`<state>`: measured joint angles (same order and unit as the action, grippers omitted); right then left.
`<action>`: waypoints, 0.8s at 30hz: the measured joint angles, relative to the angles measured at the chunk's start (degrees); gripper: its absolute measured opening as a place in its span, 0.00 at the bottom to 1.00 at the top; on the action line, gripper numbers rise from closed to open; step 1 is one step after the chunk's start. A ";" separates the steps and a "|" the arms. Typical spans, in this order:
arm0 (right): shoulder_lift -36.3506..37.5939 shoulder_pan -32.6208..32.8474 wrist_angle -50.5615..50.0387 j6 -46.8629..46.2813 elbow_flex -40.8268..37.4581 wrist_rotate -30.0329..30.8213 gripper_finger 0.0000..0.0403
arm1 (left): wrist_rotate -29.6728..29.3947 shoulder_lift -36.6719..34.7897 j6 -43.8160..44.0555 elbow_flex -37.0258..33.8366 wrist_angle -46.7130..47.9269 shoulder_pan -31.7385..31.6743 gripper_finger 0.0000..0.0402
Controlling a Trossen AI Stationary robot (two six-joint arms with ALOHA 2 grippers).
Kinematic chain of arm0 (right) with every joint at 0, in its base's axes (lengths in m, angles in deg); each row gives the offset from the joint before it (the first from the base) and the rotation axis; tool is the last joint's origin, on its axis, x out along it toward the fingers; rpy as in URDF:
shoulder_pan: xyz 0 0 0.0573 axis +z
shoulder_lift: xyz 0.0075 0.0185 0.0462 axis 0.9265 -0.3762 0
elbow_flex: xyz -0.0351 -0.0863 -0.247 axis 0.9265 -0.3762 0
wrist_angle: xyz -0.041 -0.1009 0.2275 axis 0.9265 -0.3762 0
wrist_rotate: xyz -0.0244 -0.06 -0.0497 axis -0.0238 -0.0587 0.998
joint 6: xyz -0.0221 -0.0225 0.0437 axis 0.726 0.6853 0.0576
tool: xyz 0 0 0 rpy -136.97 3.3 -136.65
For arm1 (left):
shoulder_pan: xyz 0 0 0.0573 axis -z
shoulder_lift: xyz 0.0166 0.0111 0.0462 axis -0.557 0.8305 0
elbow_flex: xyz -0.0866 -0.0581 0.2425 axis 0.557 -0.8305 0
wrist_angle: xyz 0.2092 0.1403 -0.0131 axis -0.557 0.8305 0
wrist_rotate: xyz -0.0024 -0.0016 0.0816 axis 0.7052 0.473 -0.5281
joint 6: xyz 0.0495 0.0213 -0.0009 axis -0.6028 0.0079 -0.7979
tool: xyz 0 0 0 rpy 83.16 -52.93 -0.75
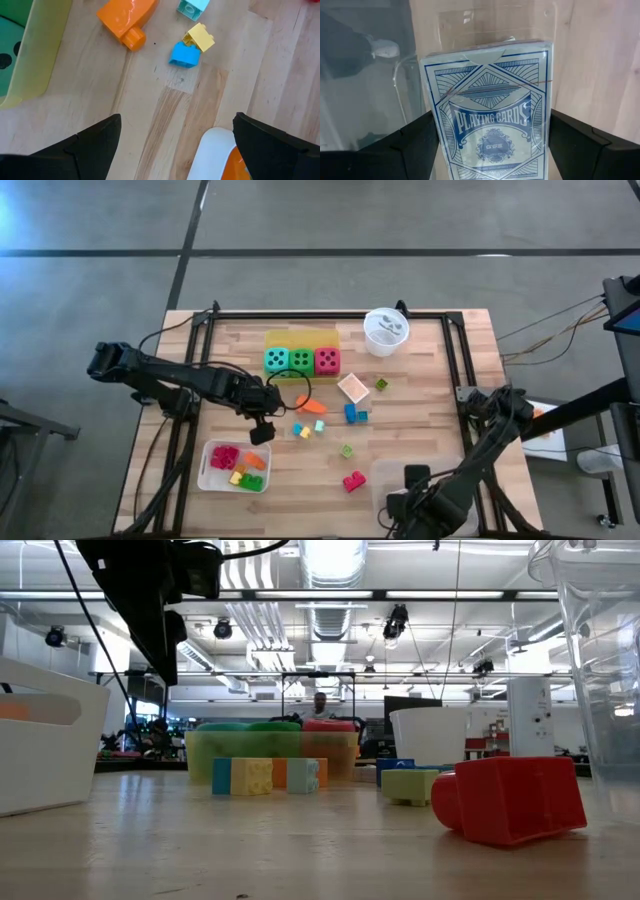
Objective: Pick & Place Toys
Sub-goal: Put the blue deck of cards into the transparent bin
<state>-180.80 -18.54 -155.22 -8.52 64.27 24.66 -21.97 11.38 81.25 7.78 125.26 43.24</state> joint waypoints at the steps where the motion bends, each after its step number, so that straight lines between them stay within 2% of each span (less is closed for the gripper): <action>1: 0.17 -0.02 0.53 0.08 -0.47 0.03 0.75 | 0.00 0.00 0.00 0.00 -0.02 0.00 0.91; 6: 1.98 -0.07 1.63 1.46 -2.61 0.49 0.75 | 0.00 0.00 0.13 0.00 -0.02 0.00 0.91; 14: 7.25 -0.02 8.87 5.73 -10.54 0.97 0.75 | 0.00 0.00 0.15 0.00 0.01 0.00 0.91; 17: 8.49 -0.03 11.02 10.76 -13.84 -0.44 0.75 | 0.00 0.00 0.15 0.00 0.02 0.00 0.91; 24: 9.22 0.00 11.45 31.64 -16.65 -2.73 0.75 | 0.00 0.00 0.15 0.00 0.00 0.00 0.91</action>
<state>-171.59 -18.54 -143.76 23.12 47.62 21.94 -21.97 11.38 81.40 7.78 125.26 43.24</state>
